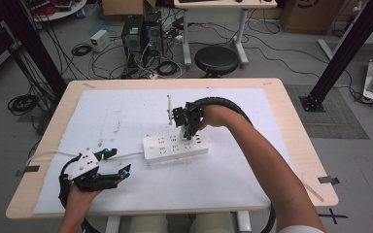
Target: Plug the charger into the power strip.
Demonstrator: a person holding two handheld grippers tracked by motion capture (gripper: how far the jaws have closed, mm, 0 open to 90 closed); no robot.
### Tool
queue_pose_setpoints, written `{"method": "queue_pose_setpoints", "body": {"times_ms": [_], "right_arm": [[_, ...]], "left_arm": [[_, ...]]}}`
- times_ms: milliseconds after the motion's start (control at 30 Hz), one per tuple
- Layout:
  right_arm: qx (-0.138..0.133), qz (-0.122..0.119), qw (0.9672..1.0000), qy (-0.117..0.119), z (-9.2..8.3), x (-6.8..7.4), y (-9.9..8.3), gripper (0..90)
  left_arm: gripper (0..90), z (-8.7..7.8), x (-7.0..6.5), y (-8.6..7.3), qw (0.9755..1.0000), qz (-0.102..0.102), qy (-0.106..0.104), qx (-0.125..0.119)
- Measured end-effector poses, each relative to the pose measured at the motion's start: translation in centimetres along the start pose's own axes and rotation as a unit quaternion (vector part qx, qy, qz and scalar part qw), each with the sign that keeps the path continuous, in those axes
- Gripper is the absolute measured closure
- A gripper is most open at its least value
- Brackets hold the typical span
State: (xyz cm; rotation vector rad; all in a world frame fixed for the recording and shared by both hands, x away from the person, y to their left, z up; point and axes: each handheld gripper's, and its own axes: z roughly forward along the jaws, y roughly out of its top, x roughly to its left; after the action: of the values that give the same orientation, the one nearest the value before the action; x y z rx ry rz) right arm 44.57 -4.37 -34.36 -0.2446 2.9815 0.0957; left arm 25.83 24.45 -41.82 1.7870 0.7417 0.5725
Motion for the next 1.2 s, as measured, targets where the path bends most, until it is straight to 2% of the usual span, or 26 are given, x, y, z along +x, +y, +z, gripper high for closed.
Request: {"method": "queue_pose_setpoints", "body": {"times_ms": [200, 333, 467, 500, 533, 733, 1200], "right_arm": [[0.011, 0.003, 0.9999, 0.008, 0.0, -0.2, 0.4, 64.0], [0.022, -0.007, 0.9997, 0.01, 0.2, -0.3, 1.1, 64.0], [0.023, -0.012, 0.9996, 0.013, 0.4, -0.4, 1.4, 64.1], [0.026, -0.009, 0.9995, 0.015, 0.5, -0.4, 1.4, 63.9], [0.041, -0.016, 0.999, 0.011, 1.1, -0.3, 1.5, 64.0], [0.036, -0.007, 0.9993, 0.01, 1.2, -0.3, 1.6, 64.1], [0.054, 0.004, 0.9983, 0.02, 1.6, -0.6, 2.1, 64.2]], "left_arm": [[25.0, -0.1, 0.1, -0.4, 1.0, -0.003, 0.0, 0.002], [25.0, -0.2, 0.2, -0.5, 1.0, -0.006, 0.003, 0.0], [25.0, -0.4, 0.4, -0.7, 0.9999, -0.009, 0.005, 0.0], [25.0, -0.5, 0.4, -0.7, 0.9999, -0.01, 0.006, 0.0], [25.0, -0.5, 0.4, -0.7, 0.9999, -0.01, 0.006, 0.0], [25.0, -0.5, 0.6, -1.1, 0.9999, -0.015, 0.007, 0.0], [25.0, 0.2, 0.7, -0.8, 0.9999, -0.013, 0.002, -0.004]]}}
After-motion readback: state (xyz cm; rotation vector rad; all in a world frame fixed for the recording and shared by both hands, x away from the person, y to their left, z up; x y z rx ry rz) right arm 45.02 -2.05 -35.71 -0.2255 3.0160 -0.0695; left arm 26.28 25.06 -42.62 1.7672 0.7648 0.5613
